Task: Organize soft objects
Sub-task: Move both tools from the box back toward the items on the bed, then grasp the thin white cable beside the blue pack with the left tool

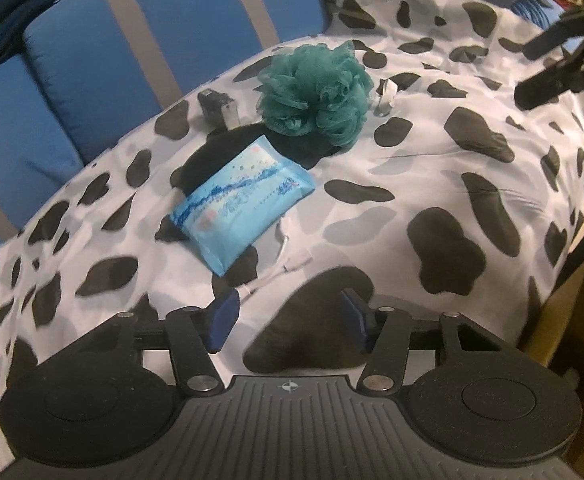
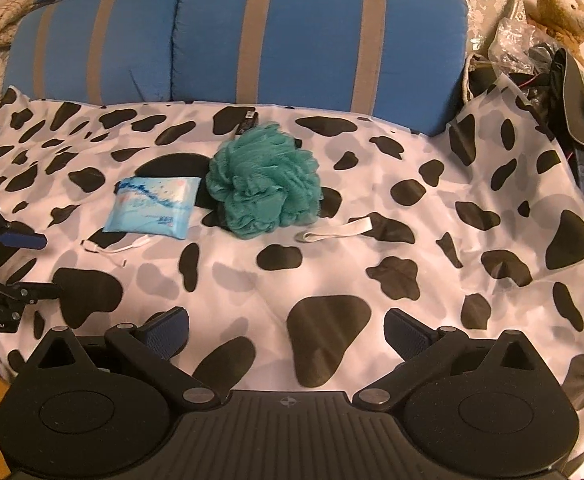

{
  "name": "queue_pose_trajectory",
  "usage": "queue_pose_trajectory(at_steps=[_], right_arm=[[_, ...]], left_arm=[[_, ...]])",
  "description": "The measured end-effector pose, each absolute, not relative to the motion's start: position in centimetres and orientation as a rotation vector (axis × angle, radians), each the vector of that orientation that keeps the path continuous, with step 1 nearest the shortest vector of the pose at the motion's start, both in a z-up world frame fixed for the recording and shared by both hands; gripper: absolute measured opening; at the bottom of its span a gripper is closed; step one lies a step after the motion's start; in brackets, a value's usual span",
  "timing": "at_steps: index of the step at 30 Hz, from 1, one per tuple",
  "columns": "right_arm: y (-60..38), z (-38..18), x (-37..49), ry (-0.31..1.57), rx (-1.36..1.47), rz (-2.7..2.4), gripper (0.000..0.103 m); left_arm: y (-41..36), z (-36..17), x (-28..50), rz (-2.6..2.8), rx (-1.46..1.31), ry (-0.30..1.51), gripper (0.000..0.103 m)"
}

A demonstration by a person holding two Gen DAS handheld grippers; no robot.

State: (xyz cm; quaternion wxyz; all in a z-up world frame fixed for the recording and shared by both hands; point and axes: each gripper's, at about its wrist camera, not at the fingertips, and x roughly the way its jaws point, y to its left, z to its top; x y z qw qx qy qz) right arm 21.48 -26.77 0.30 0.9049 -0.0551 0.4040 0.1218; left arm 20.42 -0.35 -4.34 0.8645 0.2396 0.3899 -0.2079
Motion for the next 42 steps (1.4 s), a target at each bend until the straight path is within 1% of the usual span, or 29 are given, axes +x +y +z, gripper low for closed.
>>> queue_pose_trajectory(at_steps=[2, 5, 12, 17, 19, 21, 26, 29, 38, 42], right_arm=[[-26.9, 0.2, 21.8, 0.835, -0.116, 0.245, 0.103], [-27.2, 0.1, 22.2, 0.838, -0.112, 0.238, 0.103], [-27.5, -0.6, 22.3, 0.859, -0.125, 0.235, 0.103], [-27.5, -1.0, 22.6, 0.87, -0.141, 0.237, 0.103], [-27.6, -1.0, 22.7, 0.871, -0.135, 0.235, 0.103], [-27.7, -1.0, 22.8, 0.873, -0.129, 0.234, 0.103], [-27.7, -1.0, 23.0, 0.871, -0.132, 0.249, 0.103], [-27.5, -1.0, 23.1, 0.865, -0.14, 0.257, 0.103], [-27.1, -0.8, 23.3, 0.855, -0.145, 0.269, 0.103], [-26.8, -0.8, 23.6, 0.854, -0.156, 0.267, 0.103]], left_arm=[[-0.4, -4.6, 21.4, -0.452, 0.521, 0.812, 0.052], [-0.2, -5.0, 23.1, -0.478, 0.534, 0.821, 0.043], [0.3, -7.3, 26.3, -0.503, 0.579, 0.879, 0.036], [0.1, -8.3, 27.2, -0.562, 0.614, 0.881, 0.036], [0.1, -8.4, 27.5, -0.578, 0.598, 0.897, 0.034], [0.2, -8.5, 27.7, -0.595, 0.583, 0.907, 0.027], [-0.3, -8.6, 27.4, -0.605, 0.595, 0.914, 0.02], [-0.4, -8.4, 27.4, -0.595, 0.578, 0.957, 0.017], [0.4, -8.3, 26.7, -0.658, 0.493, 1.049, 0.016], [-0.2, -8.3, 26.1, -0.681, 0.532, 1.075, 0.016]])
